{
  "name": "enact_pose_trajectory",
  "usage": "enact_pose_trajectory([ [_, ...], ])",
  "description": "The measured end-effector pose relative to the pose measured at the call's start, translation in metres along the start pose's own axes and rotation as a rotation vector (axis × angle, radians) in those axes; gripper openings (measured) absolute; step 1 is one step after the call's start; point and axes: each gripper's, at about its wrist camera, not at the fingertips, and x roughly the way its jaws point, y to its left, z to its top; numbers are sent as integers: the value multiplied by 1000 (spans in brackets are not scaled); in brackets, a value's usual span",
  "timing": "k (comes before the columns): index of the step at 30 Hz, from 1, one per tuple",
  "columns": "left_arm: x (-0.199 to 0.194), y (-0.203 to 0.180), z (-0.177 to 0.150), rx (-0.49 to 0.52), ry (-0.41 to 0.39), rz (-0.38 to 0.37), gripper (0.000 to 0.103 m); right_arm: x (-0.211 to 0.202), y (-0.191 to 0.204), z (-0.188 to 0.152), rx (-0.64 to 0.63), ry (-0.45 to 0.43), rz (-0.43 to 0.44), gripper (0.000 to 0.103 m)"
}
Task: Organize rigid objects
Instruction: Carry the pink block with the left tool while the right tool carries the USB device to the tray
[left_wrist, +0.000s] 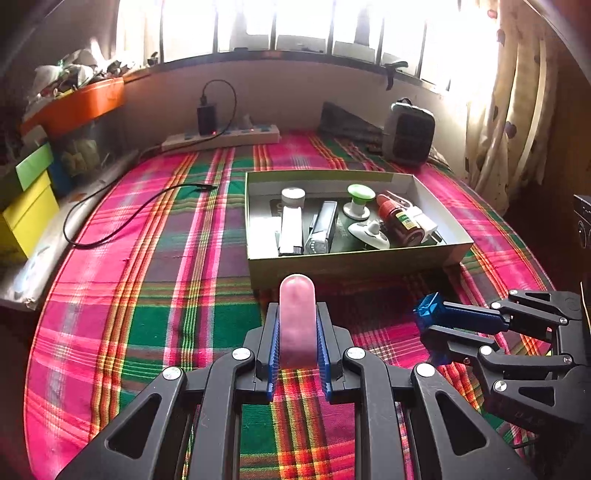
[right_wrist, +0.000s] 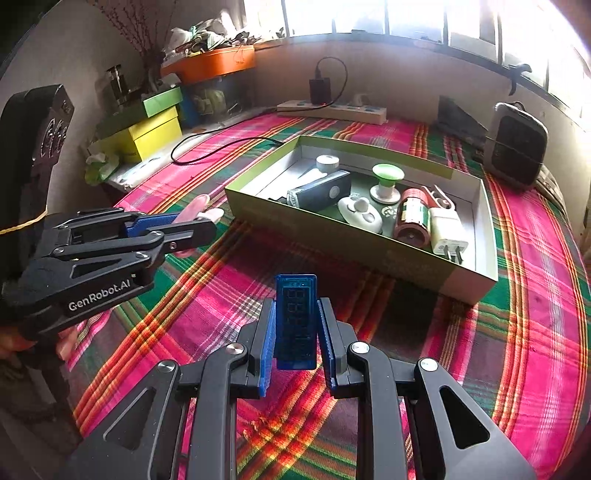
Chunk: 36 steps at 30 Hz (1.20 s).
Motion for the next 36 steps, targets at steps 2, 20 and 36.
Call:
enact_pose_trajectory([
  [2,-2,-1,1,3,-5,0,17,-2,-1,-1,8,-3,0,23],
  [20,0,-1,25,-1,-29,-34,17,-31,-31,12,90,-89,-57,23],
  [36,20,7,54,-14,-30,-55,17,-38,-82,34,192,-131,-124,23],
])
